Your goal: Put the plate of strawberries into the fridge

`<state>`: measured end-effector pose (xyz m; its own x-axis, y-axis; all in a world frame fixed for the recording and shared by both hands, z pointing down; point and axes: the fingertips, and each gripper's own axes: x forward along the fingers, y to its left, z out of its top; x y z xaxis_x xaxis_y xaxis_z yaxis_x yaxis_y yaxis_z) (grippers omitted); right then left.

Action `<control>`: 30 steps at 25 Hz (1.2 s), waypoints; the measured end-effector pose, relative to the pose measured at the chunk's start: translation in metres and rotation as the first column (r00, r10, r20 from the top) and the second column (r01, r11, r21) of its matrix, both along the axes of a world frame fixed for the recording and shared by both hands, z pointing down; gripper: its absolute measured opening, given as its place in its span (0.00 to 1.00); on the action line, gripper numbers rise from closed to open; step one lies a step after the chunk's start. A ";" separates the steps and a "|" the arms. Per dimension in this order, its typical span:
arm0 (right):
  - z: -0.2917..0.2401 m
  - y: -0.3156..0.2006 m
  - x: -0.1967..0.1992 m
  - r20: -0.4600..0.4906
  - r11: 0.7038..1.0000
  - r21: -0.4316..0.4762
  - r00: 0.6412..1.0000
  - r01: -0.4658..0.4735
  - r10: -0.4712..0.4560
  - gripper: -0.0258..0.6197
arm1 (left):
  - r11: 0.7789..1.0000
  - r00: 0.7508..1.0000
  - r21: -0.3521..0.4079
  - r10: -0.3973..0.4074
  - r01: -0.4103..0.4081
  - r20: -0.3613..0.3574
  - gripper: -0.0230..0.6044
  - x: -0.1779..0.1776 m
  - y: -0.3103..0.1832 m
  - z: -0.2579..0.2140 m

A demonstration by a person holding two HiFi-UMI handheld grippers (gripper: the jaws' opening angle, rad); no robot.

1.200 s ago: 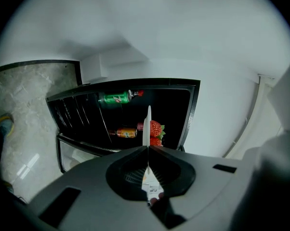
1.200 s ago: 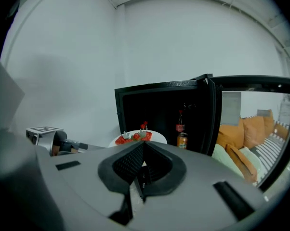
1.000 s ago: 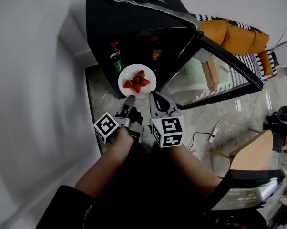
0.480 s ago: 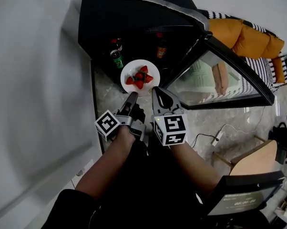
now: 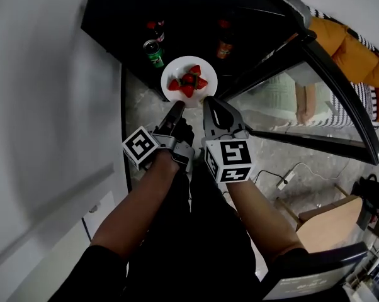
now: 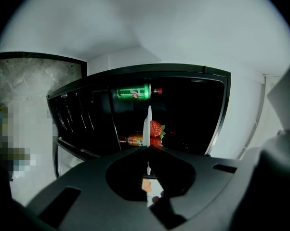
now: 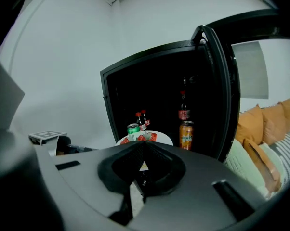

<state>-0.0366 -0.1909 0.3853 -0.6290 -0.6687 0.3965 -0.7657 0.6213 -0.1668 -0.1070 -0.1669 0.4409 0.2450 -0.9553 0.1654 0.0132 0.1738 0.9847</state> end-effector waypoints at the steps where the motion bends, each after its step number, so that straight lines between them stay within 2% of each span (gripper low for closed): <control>1: 0.005 -0.003 0.000 -0.006 1.000 0.001 1.000 0.006 -0.006 0.05 | 1.000 1.000 -0.001 -0.007 0.007 -0.001 0.05 0.000 -0.002 0.005; 6: 0.027 -0.017 0.001 -0.034 1.000 -0.001 0.999 0.011 -0.011 0.05 | 0.999 0.999 0.023 -0.042 0.043 -0.019 0.05 -0.001 -0.018 0.026; 15: 0.059 -0.039 -0.003 -0.029 1.000 -0.014 0.999 -0.014 0.013 0.05 | 0.997 0.997 0.035 -0.074 0.075 -0.031 0.05 -0.005 -0.040 0.051; 30: 0.112 -0.068 -0.003 -0.037 0.997 -0.051 0.998 -0.054 0.052 0.05 | 0.997 0.997 -0.006 -0.078 0.078 -0.022 0.05 -0.011 -0.065 0.105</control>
